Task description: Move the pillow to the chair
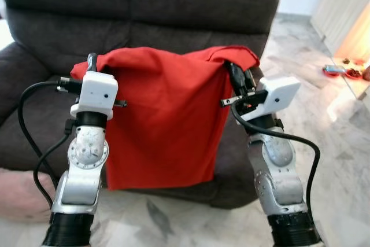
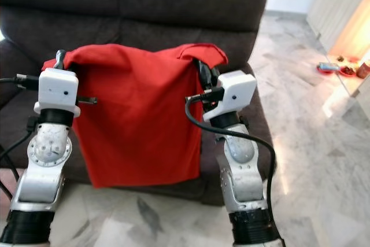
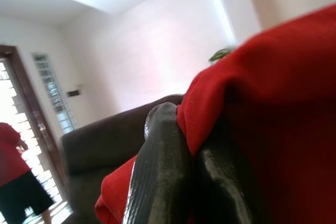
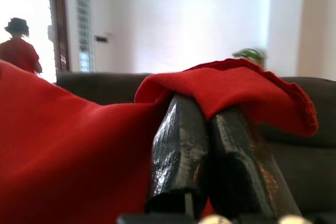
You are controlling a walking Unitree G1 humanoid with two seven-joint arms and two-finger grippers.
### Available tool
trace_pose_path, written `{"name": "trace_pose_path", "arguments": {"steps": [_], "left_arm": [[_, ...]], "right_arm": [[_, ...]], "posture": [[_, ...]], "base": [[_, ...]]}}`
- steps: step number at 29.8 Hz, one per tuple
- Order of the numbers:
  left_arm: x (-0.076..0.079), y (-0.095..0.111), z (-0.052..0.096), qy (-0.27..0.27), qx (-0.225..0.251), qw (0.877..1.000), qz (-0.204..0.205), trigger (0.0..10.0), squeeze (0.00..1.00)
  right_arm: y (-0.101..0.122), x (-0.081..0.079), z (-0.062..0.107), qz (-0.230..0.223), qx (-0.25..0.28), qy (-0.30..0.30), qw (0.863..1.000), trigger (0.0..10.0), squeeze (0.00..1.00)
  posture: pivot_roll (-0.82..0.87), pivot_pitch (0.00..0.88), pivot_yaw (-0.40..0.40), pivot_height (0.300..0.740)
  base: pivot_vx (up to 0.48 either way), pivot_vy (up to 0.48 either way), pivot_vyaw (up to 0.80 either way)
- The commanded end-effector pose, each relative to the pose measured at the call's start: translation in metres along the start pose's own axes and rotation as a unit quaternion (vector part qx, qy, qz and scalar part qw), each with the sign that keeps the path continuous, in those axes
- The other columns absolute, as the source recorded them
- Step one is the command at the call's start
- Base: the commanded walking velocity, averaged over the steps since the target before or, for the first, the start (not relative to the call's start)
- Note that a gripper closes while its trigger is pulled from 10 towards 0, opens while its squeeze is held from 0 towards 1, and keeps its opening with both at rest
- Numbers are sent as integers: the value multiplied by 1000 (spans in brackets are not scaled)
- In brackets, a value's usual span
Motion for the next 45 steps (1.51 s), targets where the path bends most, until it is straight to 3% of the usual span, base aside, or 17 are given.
{"name": "trace_pose_path", "arguments": {"steps": [1, 15, 34, 45], "left_arm": [[-13, 22, -9, 22, 47, 999, 0, 10000, 0], [-20, 28, -12, 32, 56, 998, 0, 10000, 0], [-19, 30, -14, 31, 56, 998, 3, 10000, 0], [-21, 30, -16, 32, 57, 998, 3, 10000, 0]], "right_arm": [[31, -10, -11, -2, 64, 18, 998, 10000, 0], [35, -15, -12, 8, 69, 29, 997, 10000, 0], [33, -14, -14, -16, 61, 21, 998, 10000, 0], [34, -16, -15, -23, 62, 23, 998, 10000, 0]], "posture": [[73, 21, -64, 740], [77, 25, -68, 740], [77, 25, -70, 740], [77, 25, -70, 740]], "base": [[274, 0, 0], [279, 0, 160], [287, 0, 83], [288, 0, -374]]}}
Point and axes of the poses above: a point about 5 cm out from each wrist's last joint towards the gripper, its own z axis pointing back from the gripper into the wrist, its own y axis along the axis of the wrist's last joint, x = y × z, the point moved 4 cm from there along -z, pointing out of the wrist towards the gripper, and after that the axes turned 3 degrees about -z, right-handed, at the moved point
